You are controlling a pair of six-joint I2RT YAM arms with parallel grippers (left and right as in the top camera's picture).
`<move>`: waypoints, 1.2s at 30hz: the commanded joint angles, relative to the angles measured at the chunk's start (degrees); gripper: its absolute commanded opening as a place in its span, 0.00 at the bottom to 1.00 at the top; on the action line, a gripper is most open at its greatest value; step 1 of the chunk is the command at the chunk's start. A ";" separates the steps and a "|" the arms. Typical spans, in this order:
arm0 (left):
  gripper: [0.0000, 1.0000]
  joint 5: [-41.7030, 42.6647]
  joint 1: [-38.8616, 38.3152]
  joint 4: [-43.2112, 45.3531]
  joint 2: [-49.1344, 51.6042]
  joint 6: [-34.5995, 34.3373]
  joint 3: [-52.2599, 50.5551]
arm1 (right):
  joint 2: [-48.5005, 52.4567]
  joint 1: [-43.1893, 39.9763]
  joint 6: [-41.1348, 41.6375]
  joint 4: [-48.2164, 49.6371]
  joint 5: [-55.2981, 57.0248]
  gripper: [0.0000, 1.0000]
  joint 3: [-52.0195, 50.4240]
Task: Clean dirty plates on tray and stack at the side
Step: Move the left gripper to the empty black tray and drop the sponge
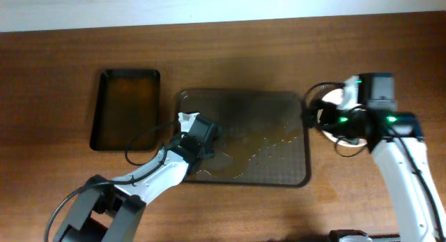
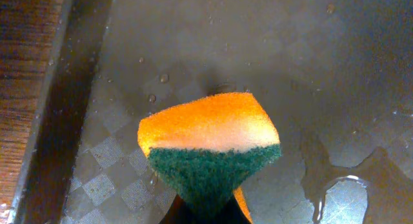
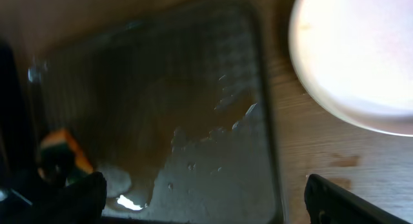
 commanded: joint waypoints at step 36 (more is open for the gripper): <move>0.02 22.12 42.51 13.40 4.83 17.05 3.41 | 29.59 18.36 2.29 17.79 2.34 0.98 -4.48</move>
